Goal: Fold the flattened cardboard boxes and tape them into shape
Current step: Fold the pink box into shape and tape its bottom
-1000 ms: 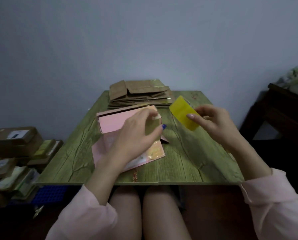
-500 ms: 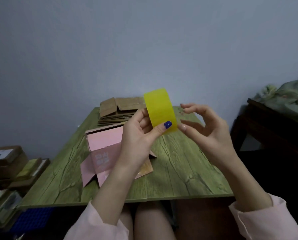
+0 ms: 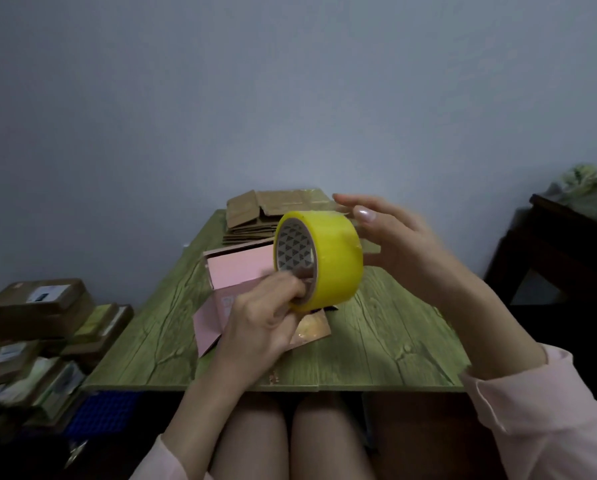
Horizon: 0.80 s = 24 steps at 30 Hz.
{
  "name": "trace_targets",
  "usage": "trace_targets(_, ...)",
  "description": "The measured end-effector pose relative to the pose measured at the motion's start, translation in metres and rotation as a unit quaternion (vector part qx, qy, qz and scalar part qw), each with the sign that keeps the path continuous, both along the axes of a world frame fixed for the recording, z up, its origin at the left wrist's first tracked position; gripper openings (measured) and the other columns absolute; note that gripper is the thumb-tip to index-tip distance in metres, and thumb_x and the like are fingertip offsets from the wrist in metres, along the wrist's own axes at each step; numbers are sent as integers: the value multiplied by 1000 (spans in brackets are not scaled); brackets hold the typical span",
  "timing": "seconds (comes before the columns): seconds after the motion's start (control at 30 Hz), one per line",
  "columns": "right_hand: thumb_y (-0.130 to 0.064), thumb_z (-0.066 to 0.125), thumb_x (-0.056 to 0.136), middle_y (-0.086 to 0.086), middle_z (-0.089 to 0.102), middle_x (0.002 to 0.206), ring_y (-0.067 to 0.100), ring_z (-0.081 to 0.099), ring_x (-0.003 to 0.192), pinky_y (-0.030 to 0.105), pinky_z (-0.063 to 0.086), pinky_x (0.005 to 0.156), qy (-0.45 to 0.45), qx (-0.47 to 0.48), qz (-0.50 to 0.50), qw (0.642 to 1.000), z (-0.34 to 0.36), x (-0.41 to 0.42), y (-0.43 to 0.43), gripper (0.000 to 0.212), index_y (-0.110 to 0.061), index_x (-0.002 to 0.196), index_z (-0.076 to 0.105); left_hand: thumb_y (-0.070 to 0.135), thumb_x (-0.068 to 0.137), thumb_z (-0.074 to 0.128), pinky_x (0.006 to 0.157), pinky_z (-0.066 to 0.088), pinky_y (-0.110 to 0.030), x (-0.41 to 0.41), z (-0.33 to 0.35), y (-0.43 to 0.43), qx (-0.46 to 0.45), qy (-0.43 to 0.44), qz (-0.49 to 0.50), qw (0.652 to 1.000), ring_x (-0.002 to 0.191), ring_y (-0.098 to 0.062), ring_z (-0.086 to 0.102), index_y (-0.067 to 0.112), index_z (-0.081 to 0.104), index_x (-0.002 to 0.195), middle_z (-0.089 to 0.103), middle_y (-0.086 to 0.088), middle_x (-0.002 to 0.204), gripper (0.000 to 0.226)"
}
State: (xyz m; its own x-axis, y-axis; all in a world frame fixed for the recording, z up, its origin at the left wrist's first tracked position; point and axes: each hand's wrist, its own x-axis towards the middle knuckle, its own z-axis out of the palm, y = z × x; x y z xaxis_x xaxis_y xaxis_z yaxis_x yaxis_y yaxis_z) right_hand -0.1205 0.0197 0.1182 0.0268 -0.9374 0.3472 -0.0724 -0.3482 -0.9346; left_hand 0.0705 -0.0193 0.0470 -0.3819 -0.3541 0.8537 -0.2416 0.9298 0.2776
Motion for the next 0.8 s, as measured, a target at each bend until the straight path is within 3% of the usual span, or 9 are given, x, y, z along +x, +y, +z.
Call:
trace_targets(0.07,-39,69,74,-2,68,113,9,64,102,30,54,77,43,-19,-10,999,2,5,-2,36,-26,108,67,-15,57,55,76,37,-5,9,-2,-4,-15,-12,-3,1000,84,-10,55,18,45,82,52,4,91,43)
trace_targets(0.17,-28,71,79,0,72,102,8,66,93,25,53,80,87,-69,-20,994,8,15,-1,19,-20,97,72,-3,64,46,90,36,-5,17,-4,-6,-34,-29,-4,999,101,-10,55,18,47,85,55,2,95,30)
trace_targets(0.33,-30,65,78,4,73,91,11,66,87,27,53,81,122,-130,-45,983,15,27,-1,21,-12,88,73,0,70,48,93,38,-8,26,-9,-8,-52,-25,12,998,103,-14,57,18,50,86,66,-9,83,25)
trace_targets(0.43,-32,62,82,-1,71,84,7,65,81,24,53,75,163,-146,-66,973,16,30,-3,20,-14,87,70,1,72,49,95,39,-11,24,-10,-7,-67,-41,6,997,103,-14,56,16,51,92,65,-9,91,25)
trace_targets(0.5,-27,63,87,-3,70,82,8,65,78,27,52,72,175,-160,-84,968,14,32,-5,12,-17,84,68,13,77,58,96,39,-14,23,-8,-3,-65,-55,-8,996,106,-13,55,15,52,100,61,-2,102,24)
trace_targets(0.57,-24,63,88,2,71,84,17,67,81,35,52,75,170,-172,-107,964,10,31,-8,9,-18,83,67,40,78,68,96,41,-18,21,-4,4,-11,-36,-29,999,110,-10,54,19,51,108,56,4,111,41)
trace_targets(0.67,-27,62,86,6,73,88,25,68,88,46,53,82,146,-180,-109,967,9,24,-8,10,-18,83,67,58,77,64,98,41,-32,18,7,13,113,108,-56,986,119,-16,50,25,47,114,53,3,121,53)
trace_targets(0.73,-24,63,86,6,73,89,25,69,89,43,54,83,114,-182,-79,973,9,21,-6,10,-15,84,67,66,72,62,101,40,-35,14,15,13,242,163,-96,952,126,-16,46,26,44,124,50,5,131,68)
trace_targets(0.8,-21,62,85,3,73,88,19,69,87,32,55,80,84,-180,-41,979,8,20,-4,12,-10,84,66,68,67,66,95,46,-32,11,20,11,382,159,-216,884,122,-13,52,21,47,127,58,6,127,79)
